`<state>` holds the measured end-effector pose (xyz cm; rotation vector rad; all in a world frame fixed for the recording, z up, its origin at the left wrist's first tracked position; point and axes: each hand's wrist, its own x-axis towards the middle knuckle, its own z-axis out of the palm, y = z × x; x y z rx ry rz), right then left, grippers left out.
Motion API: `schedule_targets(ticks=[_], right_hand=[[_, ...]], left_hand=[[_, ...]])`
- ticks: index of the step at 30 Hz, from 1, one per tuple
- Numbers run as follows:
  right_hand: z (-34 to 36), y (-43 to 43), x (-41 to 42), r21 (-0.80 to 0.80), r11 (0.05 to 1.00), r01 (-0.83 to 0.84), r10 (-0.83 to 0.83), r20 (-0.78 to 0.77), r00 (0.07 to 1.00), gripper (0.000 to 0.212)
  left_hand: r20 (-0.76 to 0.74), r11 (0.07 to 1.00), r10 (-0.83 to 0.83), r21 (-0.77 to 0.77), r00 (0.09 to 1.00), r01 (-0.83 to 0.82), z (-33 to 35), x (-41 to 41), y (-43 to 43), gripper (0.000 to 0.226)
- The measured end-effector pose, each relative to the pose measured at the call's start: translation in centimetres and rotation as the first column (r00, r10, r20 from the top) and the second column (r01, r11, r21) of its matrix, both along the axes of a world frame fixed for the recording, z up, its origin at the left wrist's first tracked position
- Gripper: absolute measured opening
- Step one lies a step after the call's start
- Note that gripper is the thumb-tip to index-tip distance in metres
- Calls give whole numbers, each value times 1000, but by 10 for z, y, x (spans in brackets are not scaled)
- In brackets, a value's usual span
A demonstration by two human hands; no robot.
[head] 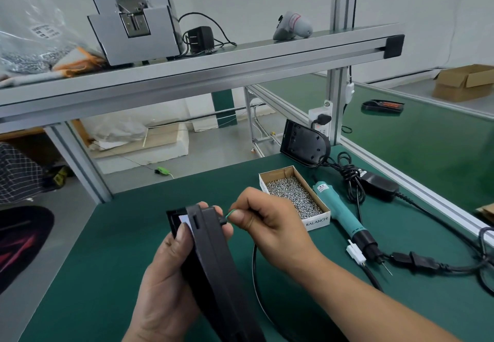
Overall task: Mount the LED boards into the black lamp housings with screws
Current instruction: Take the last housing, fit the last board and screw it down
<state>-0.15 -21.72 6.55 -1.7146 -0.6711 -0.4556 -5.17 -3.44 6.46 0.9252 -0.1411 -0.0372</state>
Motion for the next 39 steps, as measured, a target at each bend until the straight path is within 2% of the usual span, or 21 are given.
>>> schedule_targets(ticks=[1,2,3,6,9,12,15,17,19,22,25,29,32,35,39], right_hand=[[1,-2,0,-3,1000,-7,7,-13,1000,17],[1,-4,1,-6,1000,-20,20,-28,999,16],[2,-6,0,-5,999,-42,42,-44,998,15],[3,-6,-5,54,985,-163,165,-28,986,8],[3,-4,-10,62,981,-186,186,7,982,27],[5,-3,-10,60,984,-170,170,0,985,33],[6,-1,-13,172,941,-292,307,-73,949,29],[6,2,-15,284,894,-348,393,-121,911,29],[5,2,-14,319,889,-328,385,-134,913,28],[2,1,-10,317,897,-307,360,-125,924,28],[5,-1,-9,332,877,-347,408,-133,904,27],[12,-3,-12,364,829,-424,506,-167,846,27],[13,-3,-13,349,851,-392,480,-215,850,30],[13,-2,-15,353,847,-398,494,-242,835,23],[13,1,-18,315,889,-333,417,-254,873,20]], left_hand=[[32,999,-23,-46,999,24,-4,4,2,45],[42,994,-85,-65,995,88,0,3,3,59],[60,991,-103,-83,993,108,-1,4,3,62],[21,990,-122,-67,992,124,-2,7,2,60],[15,991,-112,-66,994,113,-5,9,-1,61],[14,989,-134,-56,991,134,-4,8,-1,61],[-33,979,-197,-66,980,194,-10,7,0,65],[-30,970,-238,-64,971,236,-11,8,0,53],[-10,969,-241,-58,970,240,-9,6,-1,48],[-58,986,-161,-46,985,158,-7,6,-5,70],[-62,993,-121,-20,991,120,-4,5,-9,83],[-59,993,-117,7,991,118,0,3,-11,82],[-59,995,-94,32,994,96,0,2,-11,84],[-77,996,-64,60,995,69,0,1,-10,89],[-55,996,-25,82,998,29,-2,1,-8,90]])
